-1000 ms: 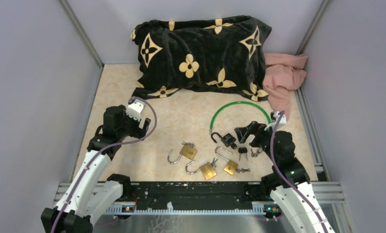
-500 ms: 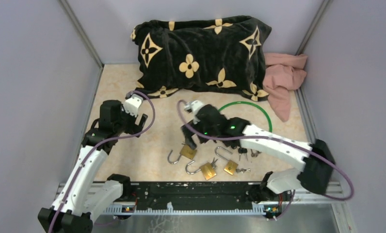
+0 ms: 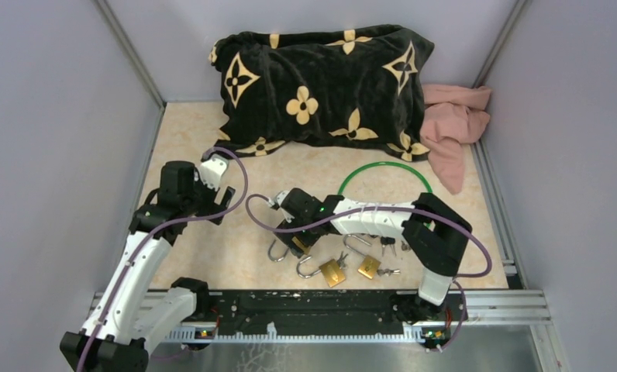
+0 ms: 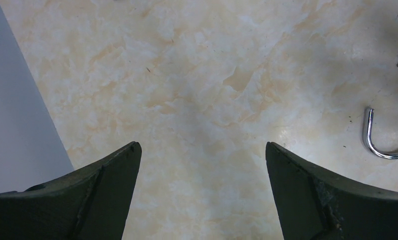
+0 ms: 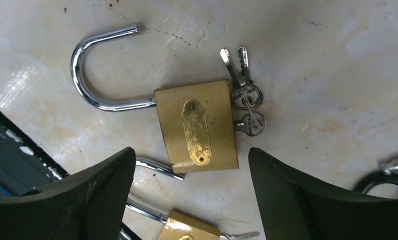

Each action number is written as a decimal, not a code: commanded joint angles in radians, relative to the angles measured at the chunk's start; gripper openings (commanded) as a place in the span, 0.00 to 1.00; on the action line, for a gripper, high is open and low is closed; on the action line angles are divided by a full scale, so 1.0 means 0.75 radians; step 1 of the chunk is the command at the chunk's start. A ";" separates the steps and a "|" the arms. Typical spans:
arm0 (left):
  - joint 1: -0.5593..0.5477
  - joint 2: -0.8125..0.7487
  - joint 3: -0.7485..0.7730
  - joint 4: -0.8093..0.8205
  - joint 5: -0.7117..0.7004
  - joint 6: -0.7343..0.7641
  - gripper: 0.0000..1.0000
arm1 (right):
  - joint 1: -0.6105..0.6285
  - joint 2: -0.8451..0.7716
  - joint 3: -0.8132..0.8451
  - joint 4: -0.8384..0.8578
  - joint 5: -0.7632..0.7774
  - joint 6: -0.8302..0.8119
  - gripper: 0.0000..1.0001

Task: Lock with the key
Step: Pick up the lock from the center of the board.

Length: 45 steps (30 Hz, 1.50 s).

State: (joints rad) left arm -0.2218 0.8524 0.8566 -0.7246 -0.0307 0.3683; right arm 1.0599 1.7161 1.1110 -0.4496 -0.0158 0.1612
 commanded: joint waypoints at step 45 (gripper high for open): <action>-0.276 -0.208 -0.549 0.402 1.181 1.246 0.92 | -0.113 -0.283 -0.399 0.692 -0.055 0.645 0.00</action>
State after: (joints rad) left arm -0.3595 0.5884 0.4252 -0.5751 0.8360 1.2633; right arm 0.9737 1.5642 0.7860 -0.0719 -0.0299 0.5926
